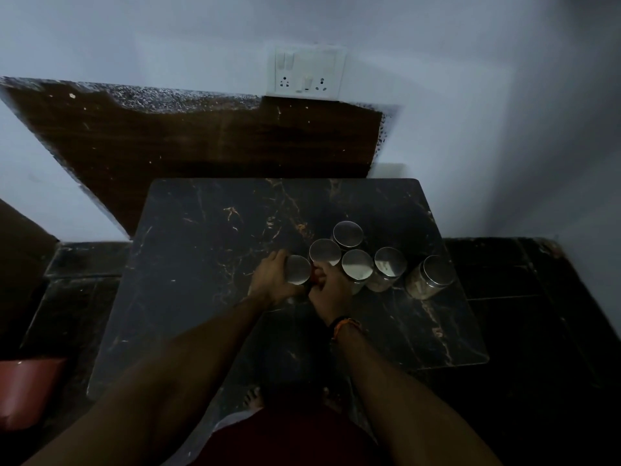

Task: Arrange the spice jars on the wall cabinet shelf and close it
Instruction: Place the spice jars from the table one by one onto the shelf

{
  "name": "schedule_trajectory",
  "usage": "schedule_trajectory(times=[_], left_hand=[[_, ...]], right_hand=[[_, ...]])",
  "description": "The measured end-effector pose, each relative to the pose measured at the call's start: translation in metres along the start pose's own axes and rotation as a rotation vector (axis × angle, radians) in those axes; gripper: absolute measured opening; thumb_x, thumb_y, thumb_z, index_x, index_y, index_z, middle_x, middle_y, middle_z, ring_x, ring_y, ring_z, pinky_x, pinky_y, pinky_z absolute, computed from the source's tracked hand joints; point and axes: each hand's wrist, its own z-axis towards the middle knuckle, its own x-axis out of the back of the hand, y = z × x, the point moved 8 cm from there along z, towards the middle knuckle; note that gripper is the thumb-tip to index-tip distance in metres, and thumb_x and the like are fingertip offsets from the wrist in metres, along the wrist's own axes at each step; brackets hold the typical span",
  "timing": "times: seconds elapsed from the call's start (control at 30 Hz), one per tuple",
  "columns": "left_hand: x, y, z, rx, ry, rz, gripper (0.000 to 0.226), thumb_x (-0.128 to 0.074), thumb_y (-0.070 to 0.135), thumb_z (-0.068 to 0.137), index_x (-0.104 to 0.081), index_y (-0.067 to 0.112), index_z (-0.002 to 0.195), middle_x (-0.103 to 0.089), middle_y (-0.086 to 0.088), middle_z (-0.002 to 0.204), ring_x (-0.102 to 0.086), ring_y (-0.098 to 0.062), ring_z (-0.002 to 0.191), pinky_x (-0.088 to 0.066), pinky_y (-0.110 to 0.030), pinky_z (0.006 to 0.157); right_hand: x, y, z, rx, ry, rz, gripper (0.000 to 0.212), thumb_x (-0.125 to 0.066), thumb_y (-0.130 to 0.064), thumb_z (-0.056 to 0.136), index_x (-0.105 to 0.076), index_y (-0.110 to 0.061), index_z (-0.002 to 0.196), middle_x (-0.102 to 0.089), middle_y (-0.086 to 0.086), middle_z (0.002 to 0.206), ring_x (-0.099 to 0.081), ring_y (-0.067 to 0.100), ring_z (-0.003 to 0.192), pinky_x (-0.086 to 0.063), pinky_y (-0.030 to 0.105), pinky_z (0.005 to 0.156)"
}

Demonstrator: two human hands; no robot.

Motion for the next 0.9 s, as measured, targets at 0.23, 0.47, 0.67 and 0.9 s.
schedule_trajectory(times=[0.23,0.47,0.67,0.9], left_hand=[[0.038,0.006,-0.004,0.029,0.113,-0.216,0.07,-0.073,0.069,0.051,-0.05,0.024,0.099,-0.053,0.002,0.106,-0.054,-0.019,0.098,-0.046,-0.025,0.071],[0.07,0.036,-0.001,0.014,0.188,-0.274,0.071,-0.08,0.07,0.059,-0.053,0.02,0.102,-0.058,0.001,0.104,-0.057,-0.015,0.096,-0.047,-0.025,0.072],[0.097,0.072,-0.016,-0.036,0.088,-0.676,0.064,-0.067,0.075,0.072,-0.062,0.027,0.113,-0.069,0.009,0.108,-0.068,-0.008,0.099,-0.057,-0.023,0.075],[0.089,0.092,-0.033,0.013,-0.099,-1.248,0.046,-0.043,0.039,0.097,-0.06,0.017,0.133,-0.066,-0.006,0.131,-0.061,-0.026,0.124,-0.051,-0.044,0.096]], right_hand=[[-0.022,0.0,-0.01,0.063,-0.132,-0.05,0.085,-0.084,-0.036,0.073,-0.04,-0.031,0.145,-0.047,-0.005,0.146,-0.043,0.014,0.136,-0.041,0.037,0.111],[0.003,-0.049,0.0,0.216,0.113,-0.023,0.088,-0.076,-0.057,0.073,-0.037,-0.03,0.147,-0.048,-0.006,0.145,-0.044,0.005,0.132,-0.042,0.03,0.108],[0.039,-0.082,0.007,0.189,0.015,0.269,0.079,-0.076,-0.063,0.068,-0.043,-0.047,0.138,-0.053,-0.029,0.13,-0.052,-0.009,0.12,-0.046,0.024,0.1],[0.065,-0.092,0.02,0.142,-0.145,0.695,0.071,-0.08,-0.048,0.075,-0.053,-0.022,0.136,-0.064,0.005,0.133,-0.064,0.025,0.121,-0.05,0.059,0.102]])
